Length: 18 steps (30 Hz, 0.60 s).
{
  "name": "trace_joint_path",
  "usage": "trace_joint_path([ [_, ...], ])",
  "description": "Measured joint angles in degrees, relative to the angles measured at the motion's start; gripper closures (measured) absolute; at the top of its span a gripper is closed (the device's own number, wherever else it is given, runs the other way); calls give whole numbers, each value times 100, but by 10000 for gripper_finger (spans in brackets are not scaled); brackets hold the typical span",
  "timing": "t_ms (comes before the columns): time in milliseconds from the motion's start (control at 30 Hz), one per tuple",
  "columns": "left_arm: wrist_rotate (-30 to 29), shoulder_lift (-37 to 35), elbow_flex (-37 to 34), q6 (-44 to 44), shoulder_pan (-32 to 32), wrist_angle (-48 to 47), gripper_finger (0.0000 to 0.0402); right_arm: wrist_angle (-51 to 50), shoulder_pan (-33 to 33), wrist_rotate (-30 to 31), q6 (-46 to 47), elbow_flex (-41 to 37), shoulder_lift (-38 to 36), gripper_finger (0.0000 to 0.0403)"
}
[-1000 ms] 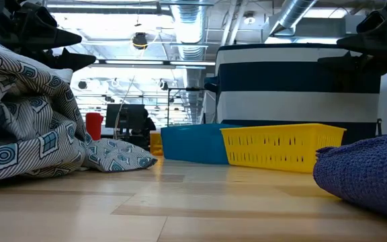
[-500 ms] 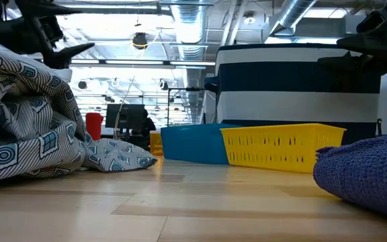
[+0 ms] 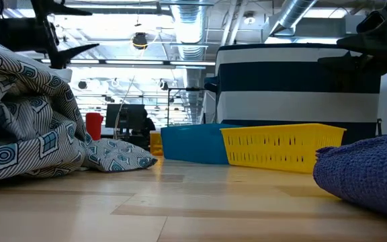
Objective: Pick & Place Medicine items
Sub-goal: Put the gray patient gown into the blue laundry organizer
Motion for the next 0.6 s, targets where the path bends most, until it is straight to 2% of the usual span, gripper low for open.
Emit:
trace_joint_path([
  [100,-395,38,-1,294,0,628,144,1,-1,5,-169,2,0,173],
  [233,-883,203,-1,847,0,1411,143,11,-91,27,-1239,0,-2,173],
  [367,-982,380,1,1125,0,1681,142,36,-168,66,-1386,-1,-2,173],
  [600,-796,738,0,1122,0,1696,150,1448,-346,673,-120,-2,0,173],
])
